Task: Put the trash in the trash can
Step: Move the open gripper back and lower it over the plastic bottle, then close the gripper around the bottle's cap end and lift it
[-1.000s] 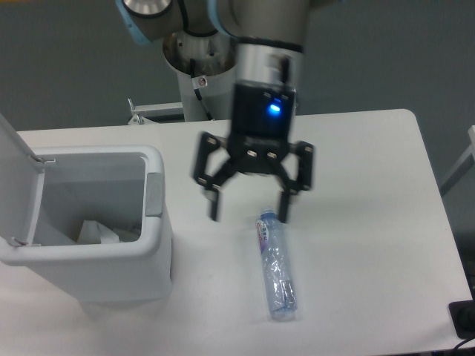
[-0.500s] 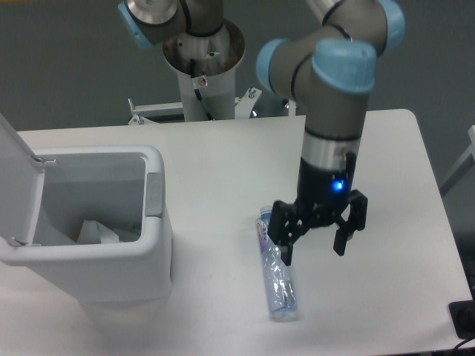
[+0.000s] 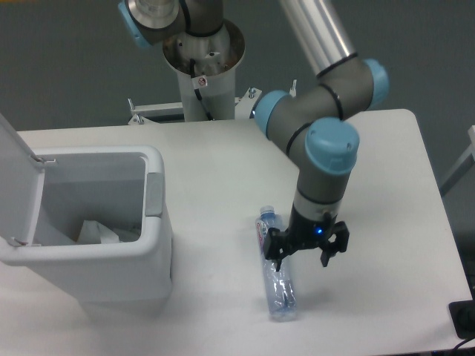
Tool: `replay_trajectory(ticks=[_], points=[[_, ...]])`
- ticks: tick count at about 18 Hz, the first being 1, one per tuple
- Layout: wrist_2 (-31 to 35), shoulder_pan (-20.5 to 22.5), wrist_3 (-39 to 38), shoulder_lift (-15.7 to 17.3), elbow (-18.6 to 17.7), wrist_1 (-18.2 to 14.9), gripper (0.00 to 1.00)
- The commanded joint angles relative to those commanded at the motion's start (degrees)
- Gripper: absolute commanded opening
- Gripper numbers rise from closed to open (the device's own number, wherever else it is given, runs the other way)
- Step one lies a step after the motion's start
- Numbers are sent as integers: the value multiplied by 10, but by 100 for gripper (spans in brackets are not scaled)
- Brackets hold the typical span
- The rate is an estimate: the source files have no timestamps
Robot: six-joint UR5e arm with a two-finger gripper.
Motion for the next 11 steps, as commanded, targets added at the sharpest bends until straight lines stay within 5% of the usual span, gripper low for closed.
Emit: replay_trajectory(ticks=[11], points=[[3,-15,2,-42,5,17,100]])
